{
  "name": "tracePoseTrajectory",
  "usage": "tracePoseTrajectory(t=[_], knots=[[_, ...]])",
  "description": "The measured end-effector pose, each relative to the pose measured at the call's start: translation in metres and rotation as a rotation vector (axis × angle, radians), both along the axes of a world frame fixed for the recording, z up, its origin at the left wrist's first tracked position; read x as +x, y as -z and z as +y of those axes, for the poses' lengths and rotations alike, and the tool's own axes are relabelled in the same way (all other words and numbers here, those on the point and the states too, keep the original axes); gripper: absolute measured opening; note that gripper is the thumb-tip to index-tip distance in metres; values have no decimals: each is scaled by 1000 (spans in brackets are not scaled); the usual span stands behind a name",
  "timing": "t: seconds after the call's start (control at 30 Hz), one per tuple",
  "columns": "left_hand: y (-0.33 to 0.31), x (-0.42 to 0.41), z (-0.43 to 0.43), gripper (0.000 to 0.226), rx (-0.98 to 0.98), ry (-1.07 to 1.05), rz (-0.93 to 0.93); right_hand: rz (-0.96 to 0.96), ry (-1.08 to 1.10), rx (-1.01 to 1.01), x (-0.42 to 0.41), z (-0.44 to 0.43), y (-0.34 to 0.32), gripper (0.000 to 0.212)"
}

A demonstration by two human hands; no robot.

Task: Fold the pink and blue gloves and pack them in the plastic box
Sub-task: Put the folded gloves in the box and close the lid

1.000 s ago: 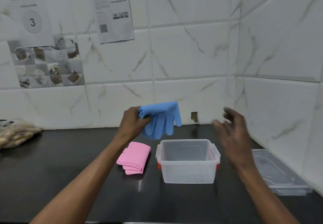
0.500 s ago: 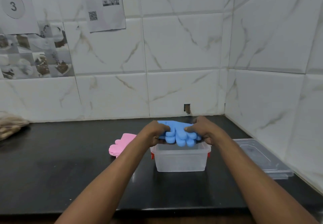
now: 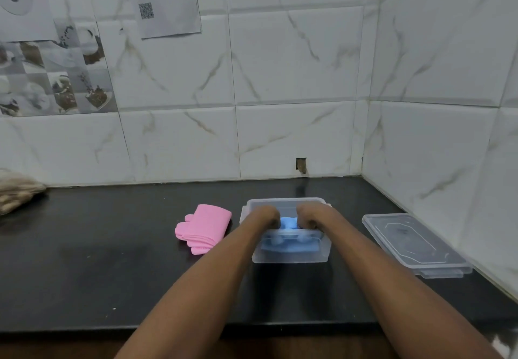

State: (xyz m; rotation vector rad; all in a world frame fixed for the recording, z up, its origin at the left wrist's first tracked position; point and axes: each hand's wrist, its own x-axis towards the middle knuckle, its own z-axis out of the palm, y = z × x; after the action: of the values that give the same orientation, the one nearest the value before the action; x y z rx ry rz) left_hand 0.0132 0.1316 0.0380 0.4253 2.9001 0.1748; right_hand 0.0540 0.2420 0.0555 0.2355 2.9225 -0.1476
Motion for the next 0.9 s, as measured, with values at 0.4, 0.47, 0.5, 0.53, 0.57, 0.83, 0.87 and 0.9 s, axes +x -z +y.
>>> tracePoseTrajectory(t=[0.4,0.47,0.5,0.53,0.57,0.83,0.87,0.9], knots=[[-18,-5,-5,22,88,202,389,89,-68,151,0,-2,-25,40],[-22,-3,-12,29,138,341,199,168,-73,105,4,4,-38,29],[-22,-3,-13,35,128,385,102,224,-96,88,4,6,-43,24],[-22,-4,-14,40,99,411,31,255,-121,53,4,8,-46,21],[-19,-6,-14,42,66,422,-8,222,-131,0,4,9,-47,19],[6,-21,3,54,-140,430,27,-164,-190,147,-9,8,-1,43],[6,-20,3,55,-133,431,19,-152,-186,161,-11,9,2,46],[5,-21,2,53,-107,426,-9,-147,-175,156,-12,9,4,48]])
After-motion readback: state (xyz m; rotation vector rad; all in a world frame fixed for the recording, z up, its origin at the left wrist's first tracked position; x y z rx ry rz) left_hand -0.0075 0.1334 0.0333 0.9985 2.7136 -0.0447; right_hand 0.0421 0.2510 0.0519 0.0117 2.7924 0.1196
